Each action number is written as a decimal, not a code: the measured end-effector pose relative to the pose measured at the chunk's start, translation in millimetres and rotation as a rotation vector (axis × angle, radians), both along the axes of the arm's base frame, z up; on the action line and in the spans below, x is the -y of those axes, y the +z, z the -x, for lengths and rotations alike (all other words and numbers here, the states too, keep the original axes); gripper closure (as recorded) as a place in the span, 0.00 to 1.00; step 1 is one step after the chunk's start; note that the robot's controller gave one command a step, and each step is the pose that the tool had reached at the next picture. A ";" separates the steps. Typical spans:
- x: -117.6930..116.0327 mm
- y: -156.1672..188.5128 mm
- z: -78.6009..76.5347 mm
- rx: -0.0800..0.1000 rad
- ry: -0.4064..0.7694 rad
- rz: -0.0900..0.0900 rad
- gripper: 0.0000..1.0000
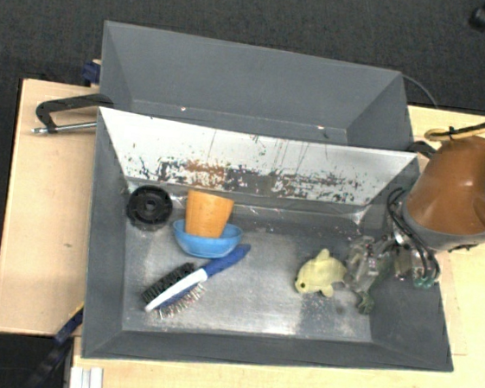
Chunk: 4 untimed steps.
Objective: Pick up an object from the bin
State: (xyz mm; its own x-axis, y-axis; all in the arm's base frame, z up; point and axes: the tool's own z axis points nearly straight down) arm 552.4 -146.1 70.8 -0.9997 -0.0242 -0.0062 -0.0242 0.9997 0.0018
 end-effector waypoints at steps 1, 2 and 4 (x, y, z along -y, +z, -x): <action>-29.5 1.4 -1.3 -0.001 0.265 0.004 1.00; -29.6 0.4 -0.3 -0.003 0.265 0.003 0.00; -66.2 41.5 -12.9 0.005 0.467 0.004 1.00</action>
Offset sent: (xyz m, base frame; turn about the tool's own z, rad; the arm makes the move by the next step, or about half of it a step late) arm -0.0009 0.0291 -0.0008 -0.2664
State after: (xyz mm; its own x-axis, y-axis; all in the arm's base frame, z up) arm 565.3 -79.9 112.3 -0.8819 -0.4713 -0.0095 -0.4713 0.8820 -0.0036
